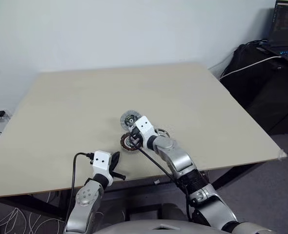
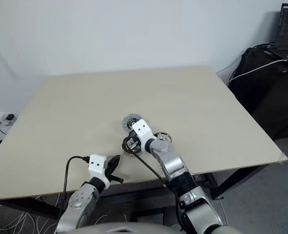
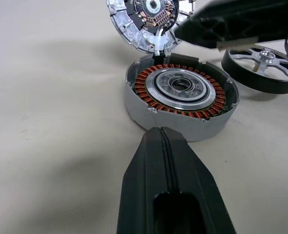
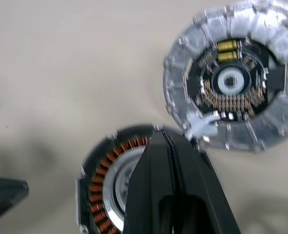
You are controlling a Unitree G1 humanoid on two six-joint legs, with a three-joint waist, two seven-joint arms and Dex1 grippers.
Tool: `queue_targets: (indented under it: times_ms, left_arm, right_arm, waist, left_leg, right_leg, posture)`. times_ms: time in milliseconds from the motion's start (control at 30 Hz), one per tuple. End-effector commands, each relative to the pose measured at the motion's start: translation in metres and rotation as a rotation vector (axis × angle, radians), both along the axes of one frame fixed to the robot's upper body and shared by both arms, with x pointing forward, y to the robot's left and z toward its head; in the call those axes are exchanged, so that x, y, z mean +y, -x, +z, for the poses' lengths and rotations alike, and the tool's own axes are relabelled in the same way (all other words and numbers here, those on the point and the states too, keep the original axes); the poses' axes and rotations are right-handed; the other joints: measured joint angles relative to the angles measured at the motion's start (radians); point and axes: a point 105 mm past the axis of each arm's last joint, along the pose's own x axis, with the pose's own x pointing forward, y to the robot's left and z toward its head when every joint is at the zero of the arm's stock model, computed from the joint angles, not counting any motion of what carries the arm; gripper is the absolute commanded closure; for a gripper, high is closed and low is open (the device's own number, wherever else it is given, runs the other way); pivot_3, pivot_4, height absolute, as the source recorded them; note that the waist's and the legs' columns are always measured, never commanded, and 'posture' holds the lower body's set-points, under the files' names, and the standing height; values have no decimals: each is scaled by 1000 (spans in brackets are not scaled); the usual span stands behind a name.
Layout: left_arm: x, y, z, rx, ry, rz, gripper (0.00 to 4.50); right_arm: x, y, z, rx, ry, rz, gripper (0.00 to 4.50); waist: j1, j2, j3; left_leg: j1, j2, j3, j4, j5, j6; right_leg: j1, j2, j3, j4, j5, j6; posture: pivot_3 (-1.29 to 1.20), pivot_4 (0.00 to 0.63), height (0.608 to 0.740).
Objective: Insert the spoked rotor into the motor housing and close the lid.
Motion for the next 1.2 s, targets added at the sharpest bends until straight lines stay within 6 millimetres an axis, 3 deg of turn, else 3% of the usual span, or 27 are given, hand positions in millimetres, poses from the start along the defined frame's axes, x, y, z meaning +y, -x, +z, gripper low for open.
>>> queue_targets:
  times_ms: [33, 200, 367, 467, 533, 733, 833, 933, 1033, 1200]
  left_arm:
    - [-1, -4, 9, -38, 14, 7, 4500]
    - [0, -4, 9, -38, 16, 13, 4500]
    - [1, -4, 10, -40, 18, 18, 4500]
    - [1, -3, 10, -40, 20, 19, 4500]
    - [0, -3, 10, -38, 21, 18, 4500]
    - [-3, -4, 11, -38, 23, 3, 4500]
    - [-3, -4, 11, -41, 22, 4, 4500]
    - [-1, -3, 12, -40, 29, 21, 4500]
    - [1, -1, 11, -30, 36, 31, 4500]
    - [0, -1, 9, -18, 43, 25, 4500]
  right_arm:
    - [10, -4, 16, -57, -32, 23, 4474]
    - [8, -1, -2, -16, 16, 26, 4474]
    - [-12, 4, -36, 57, 131, -8, 4474]
    - [-20, 7, -43, 82, 148, -23, 4474]
    - [-19, 8, -39, 72, 125, -22, 4474]
    - [-11, 2, 0, -40, -14, -29, 4474]
    - [-19, -3, 23, -106, -91, -78, 4474]
    - [-41, -1, 37, -142, -144, -147, 4474]
    - [-76, 2, 35, -99, -169, -277, 3881]
    - [-127, 19, 18, -7, -152, -451, 2310]
  waist:
    - [1, 0, 0]
    - [0, 0, 0]
    - [0, 1, 0]
    - [1, 0, -1]
    - [4, 0, -1]
    - [3, 0, -1]
    - [1, 1, 0]
    - [5, 0, 0]
    - [14, 0, 0]
    - [14, 0, 0]
  left_leg:
    - [0, 0, 0, 0, 0, 0]
    - [0, 0, 0, 0, 0, -1]
    - [0, 0, 0, 0, 0, -1]
    - [1, 0, 0, 0, 0, -2]
    - [2, 0, 0, 0, 0, -2]
    - [2, 0, 0, 0, 0, -2]
    - [0, 0, 0, 0, 0, -2]
    - [-1, 0, 0, 0, 0, -2]
    - [-1, 0, -1, 0, 0, -2]
    - [-2, 0, -1, 0, -1, -2]
  right_leg:
    - [0, 0, 0, 0, 0, 0]
    - [0, 0, 0, 0, -1, -3]
    - [0, 0, 0, 0, -2, -3]
    - [1, 0, 0, 0, -2, -3]
    - [2, 0, 0, 0, -2, -3]
    - [2, 0, 0, 0, -2, -2]
    - [0, 0, 0, 0, -2, -2]
    - [0, 0, 0, 0, -2, -2]
    - [0, -1, -1, -1, -2, -3]
    - [0, -1, 0, -1, -2, -2]
  posture:
    - [0, 0, 740]
    - [0, 0, 740]
    - [0, 0, 740]
    - [0, 0, 740]
    - [0, 0, 740]
    - [0, 0, 740]
    - [0, 0, 740]
    - [0, 0, 740]
    - [0, 0, 740]
    - [0, 0, 740]
